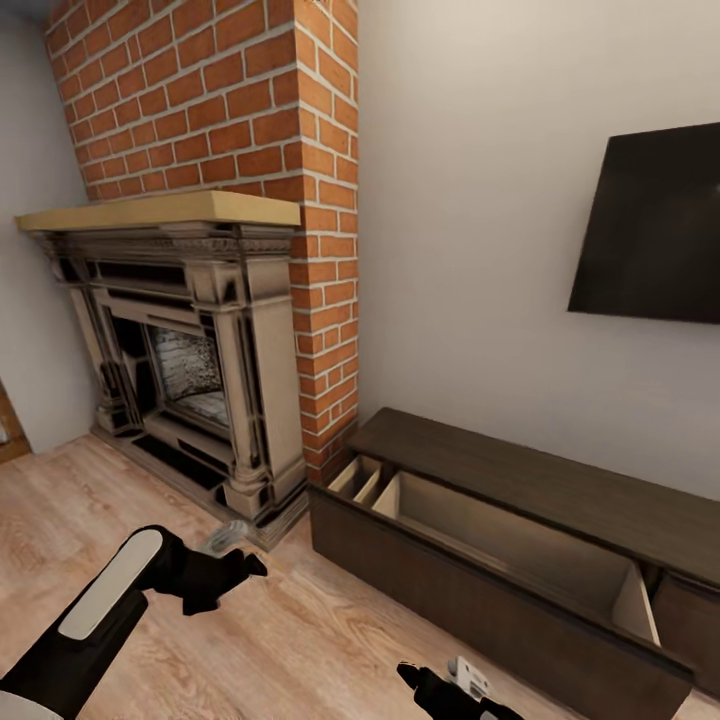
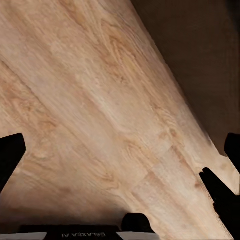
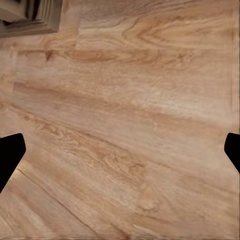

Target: Place each of the two pumpkins and all three candles from the living room inside a cabinet in the living room (use any cabinet), then make sure every cabinet is closed, and position the cauldron so it is next to a table in the living room.

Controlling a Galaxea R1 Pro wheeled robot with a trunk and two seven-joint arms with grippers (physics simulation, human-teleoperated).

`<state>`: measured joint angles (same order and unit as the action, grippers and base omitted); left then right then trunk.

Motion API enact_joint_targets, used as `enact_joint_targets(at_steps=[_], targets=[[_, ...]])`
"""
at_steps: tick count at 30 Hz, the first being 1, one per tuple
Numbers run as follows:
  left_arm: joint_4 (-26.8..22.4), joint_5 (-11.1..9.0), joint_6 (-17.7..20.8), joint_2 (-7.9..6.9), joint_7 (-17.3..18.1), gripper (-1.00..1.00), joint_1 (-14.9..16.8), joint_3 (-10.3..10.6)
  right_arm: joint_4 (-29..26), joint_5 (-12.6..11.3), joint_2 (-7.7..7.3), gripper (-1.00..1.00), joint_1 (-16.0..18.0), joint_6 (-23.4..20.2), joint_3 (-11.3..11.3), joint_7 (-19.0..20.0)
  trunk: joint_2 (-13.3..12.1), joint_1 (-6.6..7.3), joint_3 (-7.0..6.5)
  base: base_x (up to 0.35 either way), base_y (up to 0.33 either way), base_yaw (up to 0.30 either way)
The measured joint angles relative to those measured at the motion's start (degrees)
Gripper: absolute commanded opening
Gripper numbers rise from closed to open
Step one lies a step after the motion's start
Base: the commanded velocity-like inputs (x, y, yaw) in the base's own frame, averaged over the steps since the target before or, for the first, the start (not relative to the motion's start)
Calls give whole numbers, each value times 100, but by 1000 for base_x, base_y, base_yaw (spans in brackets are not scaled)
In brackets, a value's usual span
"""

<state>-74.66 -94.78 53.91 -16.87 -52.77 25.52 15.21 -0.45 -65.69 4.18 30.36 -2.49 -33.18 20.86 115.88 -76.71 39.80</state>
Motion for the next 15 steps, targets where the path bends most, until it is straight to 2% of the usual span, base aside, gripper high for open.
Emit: enact_joint_targets(at_steps=[4, 6, 10, 12, 15], targets=[[34, 225, -80, -4, -115, 100, 0, -9, -6, 163, 2, 100, 0, 103, -395, -723, -160, 88, -72, 0, 0, 273], [123, 342, -93, -5, -134, 100, 0, -15, -11, 211, 6, 100, 0, 182, -488, -1099, -241, 132, -108, 0, 0, 274], [349, 545, -103, -3, -145, 100, 0, -25, -14, 241, 11, 100, 0, 224, -549, -1418, -401, 220, -180, 0, 0, 275], [407, 630, -106, 11, -145, 100, -1, -118, -14, 265, 12, 100, 0, 220, -560, -1478, -481, 264, -215, 0, 0, 276], [444, 749, -105, 39, -146, 100, 0, -248, -14, 488, 12, 100, 0, 213, -565, -1490, -602, 330, -268, 0, 0, 276]])
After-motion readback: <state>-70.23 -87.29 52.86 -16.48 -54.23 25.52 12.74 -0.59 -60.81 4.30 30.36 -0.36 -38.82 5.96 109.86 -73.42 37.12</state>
